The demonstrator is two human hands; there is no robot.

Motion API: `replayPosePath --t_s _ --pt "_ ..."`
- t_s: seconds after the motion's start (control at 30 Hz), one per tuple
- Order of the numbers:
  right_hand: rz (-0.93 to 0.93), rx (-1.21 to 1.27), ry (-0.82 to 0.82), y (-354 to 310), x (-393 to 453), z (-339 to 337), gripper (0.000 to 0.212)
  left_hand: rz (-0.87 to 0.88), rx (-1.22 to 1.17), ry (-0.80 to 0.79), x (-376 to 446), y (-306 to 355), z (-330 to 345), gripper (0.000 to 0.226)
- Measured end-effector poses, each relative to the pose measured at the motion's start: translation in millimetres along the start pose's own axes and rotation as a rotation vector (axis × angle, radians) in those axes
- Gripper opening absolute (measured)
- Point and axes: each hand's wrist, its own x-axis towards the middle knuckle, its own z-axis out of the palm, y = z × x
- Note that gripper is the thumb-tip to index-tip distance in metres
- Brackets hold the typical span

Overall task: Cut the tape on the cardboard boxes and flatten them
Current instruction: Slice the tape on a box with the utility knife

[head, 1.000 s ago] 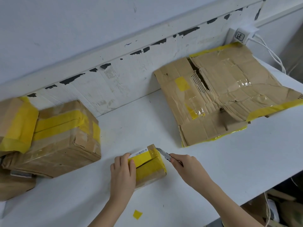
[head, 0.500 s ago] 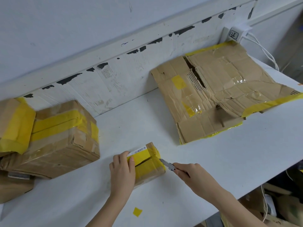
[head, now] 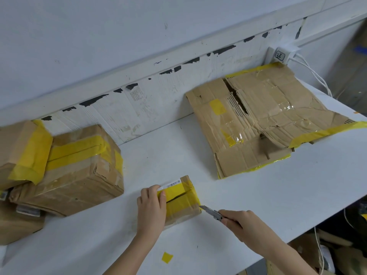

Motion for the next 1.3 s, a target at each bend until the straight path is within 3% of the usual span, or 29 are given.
replayPosePath --t_s 0.13,0.2,0.27,0.4,0.53,0.63,0.7,0.8,0.87,1.0,1.3 --pt "0.145 0.422 0.196 -15 -2 3 0.025 -0.146 0.038 -0.116 2 3 -11 0.029" --pt "0.175 0.608 0.21 -28 2 11 0.019 -0.155 0.129 -0.198 2 -1 -19 0.029" --pt "0.135 0.665 0.172 -42 7 26 0.015 -0.135 0.124 -0.266 -2 -9 -25 0.033" --pt "0.102 0.614 0.164 -63 20 45 0.019 -0.143 -0.079 -0.361 -19 -21 -24 0.065" --pt "0.076 0.413 0.185 -70 37 38 0.022 -0.183 -0.384 -0.349 -39 -25 -15 0.094" --pt "0.03 0.038 0.188 -76 46 32 0.034 -0.059 -0.209 -0.211 -33 -30 -20 0.109" --pt "0.056 -0.266 0.222 -84 49 28 0.044 0.053 -0.1 -0.24 -25 -32 -23 0.108" --pt "0.035 -0.519 0.193 -98 47 32 0.06 0.113 -0.093 -0.291 -19 -34 -24 0.098" --pt "0.022 -0.618 0.158 -106 45 35 0.07 0.094 -0.132 -0.24 -22 -33 -19 0.094" --pt "0.022 -0.737 0.112 -119 48 37 0.07 0.019 -0.127 -0.097 -27 -21 -8 0.095" --pt "0.004 -0.864 0.058 -129 53 41 0.068 0.03 0.083 -0.068 -24 -23 -5 0.087"
